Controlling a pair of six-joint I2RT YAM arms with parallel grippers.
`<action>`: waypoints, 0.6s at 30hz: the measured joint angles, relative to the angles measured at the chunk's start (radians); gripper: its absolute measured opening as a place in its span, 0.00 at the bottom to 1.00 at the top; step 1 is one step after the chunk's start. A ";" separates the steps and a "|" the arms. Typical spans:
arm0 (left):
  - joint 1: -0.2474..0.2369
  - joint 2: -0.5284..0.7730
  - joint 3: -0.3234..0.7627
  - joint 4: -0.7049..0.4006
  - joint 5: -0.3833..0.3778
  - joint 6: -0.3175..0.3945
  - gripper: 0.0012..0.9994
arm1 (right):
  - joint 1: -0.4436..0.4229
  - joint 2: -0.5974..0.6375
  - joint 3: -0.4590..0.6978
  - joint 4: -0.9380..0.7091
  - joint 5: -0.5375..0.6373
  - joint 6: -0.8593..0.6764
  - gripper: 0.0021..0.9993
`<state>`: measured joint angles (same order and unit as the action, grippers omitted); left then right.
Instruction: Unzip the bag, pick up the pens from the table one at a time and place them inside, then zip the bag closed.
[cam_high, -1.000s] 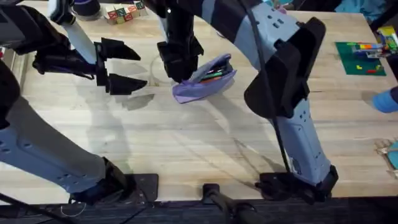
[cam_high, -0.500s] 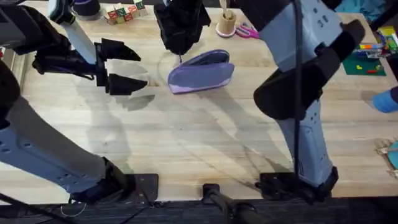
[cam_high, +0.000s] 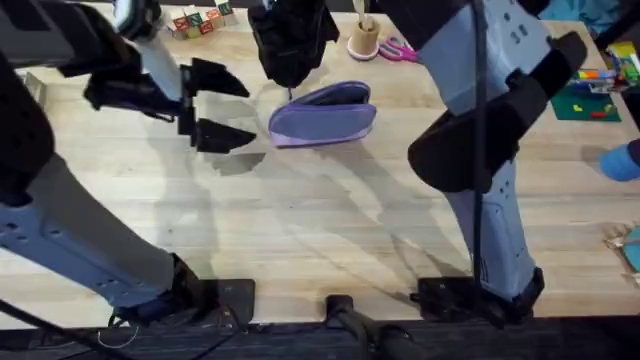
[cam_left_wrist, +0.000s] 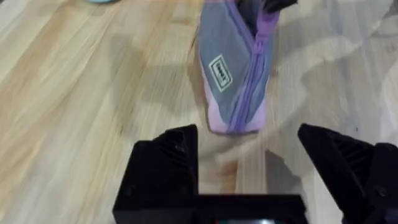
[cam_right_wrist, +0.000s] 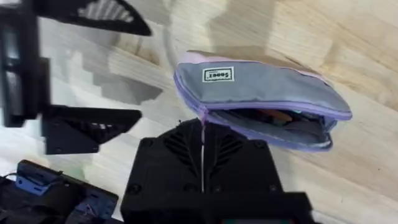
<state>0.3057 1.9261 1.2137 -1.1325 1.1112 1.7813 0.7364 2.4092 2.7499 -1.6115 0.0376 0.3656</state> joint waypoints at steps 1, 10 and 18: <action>-0.017 0.000 0.000 0.014 0.000 0.000 1.00 | 0.000 0.000 0.000 0.000 0.000 0.000 0.03; -0.116 0.000 0.000 0.165 0.013 -0.083 1.00 | 0.000 0.000 0.000 0.000 0.000 0.000 0.03; -0.199 0.000 0.000 0.222 0.023 -0.141 0.92 | 0.000 0.000 0.000 0.000 0.000 0.000 0.03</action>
<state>0.1067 1.9259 1.2137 -0.9106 1.1343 1.6403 0.7364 2.4092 2.7499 -1.6114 0.0376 0.3656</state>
